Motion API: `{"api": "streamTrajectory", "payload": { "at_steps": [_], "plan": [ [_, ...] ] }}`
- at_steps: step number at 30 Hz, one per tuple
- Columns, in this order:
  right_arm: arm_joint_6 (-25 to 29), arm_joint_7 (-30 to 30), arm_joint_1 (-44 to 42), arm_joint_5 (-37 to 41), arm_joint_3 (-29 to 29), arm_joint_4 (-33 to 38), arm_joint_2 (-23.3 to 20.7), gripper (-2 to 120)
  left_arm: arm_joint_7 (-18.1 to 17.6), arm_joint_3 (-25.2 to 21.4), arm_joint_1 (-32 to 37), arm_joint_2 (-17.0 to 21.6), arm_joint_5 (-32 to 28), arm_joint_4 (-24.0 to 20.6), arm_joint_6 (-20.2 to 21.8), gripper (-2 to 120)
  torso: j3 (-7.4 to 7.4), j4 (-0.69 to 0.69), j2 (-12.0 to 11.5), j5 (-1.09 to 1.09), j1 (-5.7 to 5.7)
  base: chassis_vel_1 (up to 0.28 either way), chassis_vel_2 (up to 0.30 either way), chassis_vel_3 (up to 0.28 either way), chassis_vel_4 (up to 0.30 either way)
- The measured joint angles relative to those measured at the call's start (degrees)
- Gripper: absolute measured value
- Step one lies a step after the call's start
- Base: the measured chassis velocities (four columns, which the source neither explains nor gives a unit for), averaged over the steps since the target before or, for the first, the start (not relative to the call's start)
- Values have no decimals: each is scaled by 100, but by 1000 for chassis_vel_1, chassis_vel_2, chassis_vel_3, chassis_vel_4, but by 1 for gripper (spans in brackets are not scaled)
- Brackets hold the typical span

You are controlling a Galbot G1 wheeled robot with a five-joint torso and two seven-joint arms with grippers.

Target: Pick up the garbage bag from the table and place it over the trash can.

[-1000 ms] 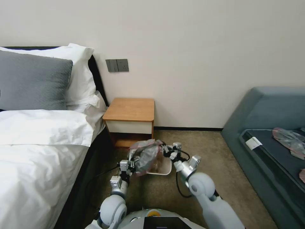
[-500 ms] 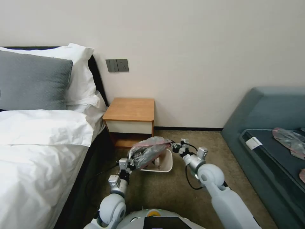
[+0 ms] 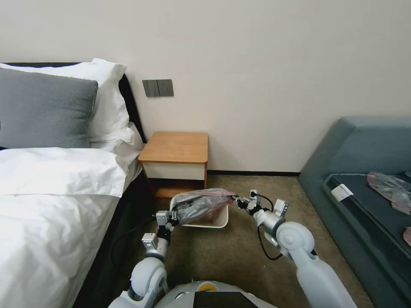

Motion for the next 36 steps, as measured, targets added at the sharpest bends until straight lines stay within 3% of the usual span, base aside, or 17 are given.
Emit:
{"api": "streamTrajectory", "payload": {
  "at_steps": [5,16,20,22,24,36],
  "plan": [
    [-281,416,12,570,116,5,17,28,103,-29,8,0,-33,0,-67,5,0,-1,0,0,0,0,0,0,0],
    [-329,1217,-85,719,147,-25,87,70,177,-101,-9,11,-69,31,-105,5,0,-1,0,0,0,0,0,0,0],
    [-352,1320,-101,750,165,-24,94,77,184,-109,-13,17,-78,42,-108,5,0,0,0,0,0,0,0,0,0],
    [-364,1356,-132,757,182,-29,95,91,190,-114,-21,22,-88,48,-110,5,0,-1,0,0,0,0,0,0,0],
    [-363,1330,-176,757,205,-14,103,96,191,-117,-36,25,-99,62,-111,5,0,0,0,0,0,0,0,0,0],
    [-250,1321,-695,921,330,1155,132,100,30,-233,-108,19,-126,158,-81,5,0,0,0,-1,0,0,0,0,0]
  ]
}}
